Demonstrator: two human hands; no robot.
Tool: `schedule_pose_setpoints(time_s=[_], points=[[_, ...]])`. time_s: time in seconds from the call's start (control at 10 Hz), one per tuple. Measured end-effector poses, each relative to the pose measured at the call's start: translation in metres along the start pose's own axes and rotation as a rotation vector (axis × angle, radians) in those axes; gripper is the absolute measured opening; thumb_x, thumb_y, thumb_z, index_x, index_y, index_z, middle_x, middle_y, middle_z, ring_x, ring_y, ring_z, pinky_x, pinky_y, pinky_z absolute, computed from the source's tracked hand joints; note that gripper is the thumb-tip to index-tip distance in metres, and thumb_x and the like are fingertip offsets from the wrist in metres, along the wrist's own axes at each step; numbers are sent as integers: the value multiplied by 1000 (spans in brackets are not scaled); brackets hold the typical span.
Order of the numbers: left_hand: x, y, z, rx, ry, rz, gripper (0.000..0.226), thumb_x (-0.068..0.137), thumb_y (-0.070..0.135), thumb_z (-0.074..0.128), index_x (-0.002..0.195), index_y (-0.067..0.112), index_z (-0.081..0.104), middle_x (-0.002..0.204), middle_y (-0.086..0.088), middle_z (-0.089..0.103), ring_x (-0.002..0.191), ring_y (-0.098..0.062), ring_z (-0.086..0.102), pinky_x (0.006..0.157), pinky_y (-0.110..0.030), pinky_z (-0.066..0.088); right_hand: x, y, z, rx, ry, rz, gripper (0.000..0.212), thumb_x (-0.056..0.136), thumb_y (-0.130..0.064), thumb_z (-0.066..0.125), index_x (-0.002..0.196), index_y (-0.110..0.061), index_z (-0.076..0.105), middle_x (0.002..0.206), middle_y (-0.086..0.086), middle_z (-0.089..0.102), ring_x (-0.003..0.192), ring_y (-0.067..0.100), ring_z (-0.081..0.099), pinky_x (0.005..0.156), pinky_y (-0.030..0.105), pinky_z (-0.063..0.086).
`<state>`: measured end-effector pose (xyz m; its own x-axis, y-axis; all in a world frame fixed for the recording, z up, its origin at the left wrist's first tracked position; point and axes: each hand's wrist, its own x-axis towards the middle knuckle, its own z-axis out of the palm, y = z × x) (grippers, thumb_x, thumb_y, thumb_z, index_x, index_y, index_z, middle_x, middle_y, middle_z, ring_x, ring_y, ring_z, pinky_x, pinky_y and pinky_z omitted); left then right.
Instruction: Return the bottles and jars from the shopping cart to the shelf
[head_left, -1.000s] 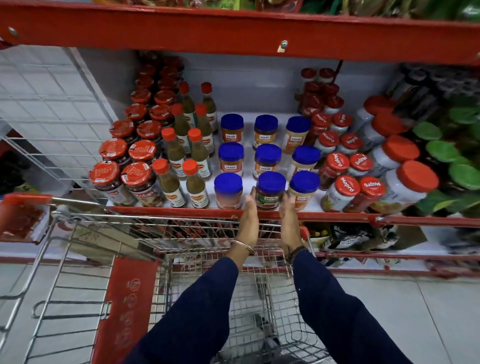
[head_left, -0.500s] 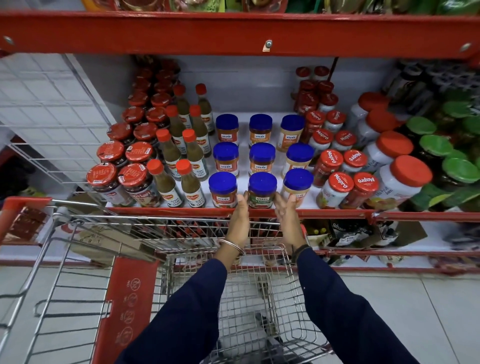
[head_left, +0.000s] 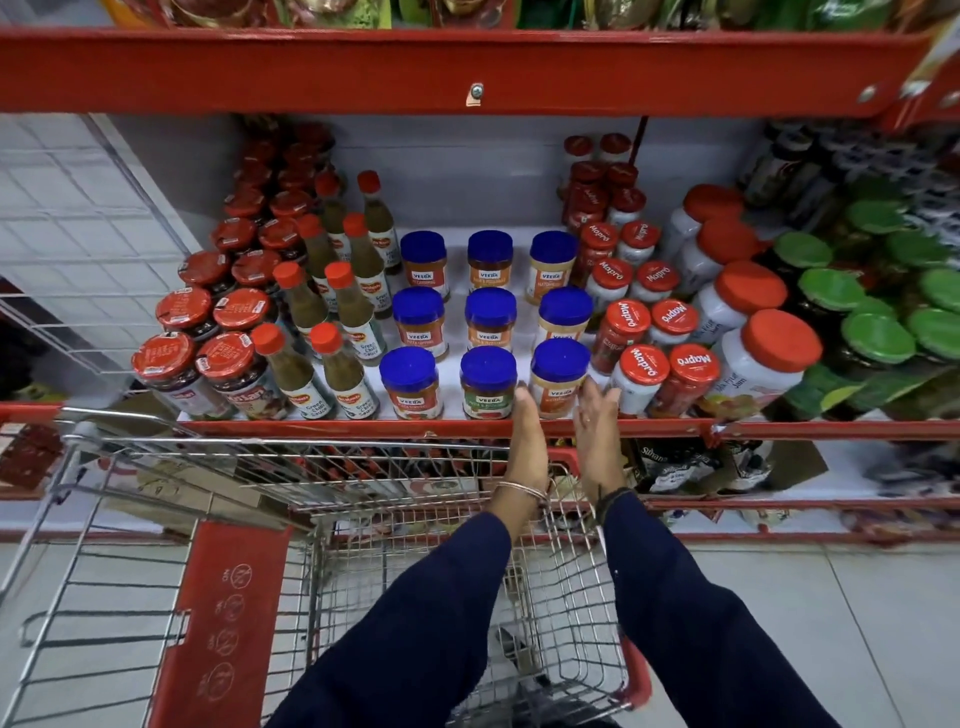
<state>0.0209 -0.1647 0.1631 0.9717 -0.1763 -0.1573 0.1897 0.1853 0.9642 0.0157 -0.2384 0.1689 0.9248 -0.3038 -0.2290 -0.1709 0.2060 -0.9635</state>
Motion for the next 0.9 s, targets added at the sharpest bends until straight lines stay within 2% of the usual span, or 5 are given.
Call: schedule_pose_setpoints(time_s=[0.1, 0.3, 0.6, 0.8, 0.9], points=[[7, 3, 1, -36, 13, -29, 63, 74, 81, 18, 119, 46, 45, 131, 20, 48, 123, 4, 42, 116, -39, 23, 7, -7, -7, -77, -57, -33, 66, 93, -55, 3, 142, -18, 27, 142, -7, 37, 127, 1, 39, 101, 14, 30], [8, 1, -12, -79, -78, -187, 138, 42, 97, 34, 146, 10, 12, 155, -4, 20, 143, -17, 15, 116, -34, 12, 3, -7, -30, -89, -120, 7, 120, 53, -95, 30, 141, -14, 31, 139, -6, 38, 131, 6, 32, 114, 29, 22], [12, 3, -16, -37, -73, -253, 74, 92, 56, 1, 146, 7, 11, 158, -11, 12, 145, -21, 11, 118, -36, 10, 5, -7, -35, -93, -114, 6, 120, 51, -97, 27, 140, -16, 34, 145, 1, 40, 132, 9, 34, 116, 32, 22], [-9, 18, -18, 91, -123, -138, 38, 93, 54, 32, 112, 30, 55, 114, 13, 57, 108, 5, 52, 98, -27, 41, -21, 3, -49, -208, -118, -22, 100, 62, -92, 19, 136, -28, 38, 148, 4, 39, 135, 16, 36, 116, 40, 22], [-27, 33, -27, 217, -90, 15, 20, 94, 39, 42, 105, 35, 58, 109, 18, 60, 92, 20, 55, 82, -7, 43, -60, 31, -83, -195, 0, 31, 74, 80, -75, 25, 127, -24, 51, 137, 8, 53, 115, 19, 57, 100, 42, 44]])
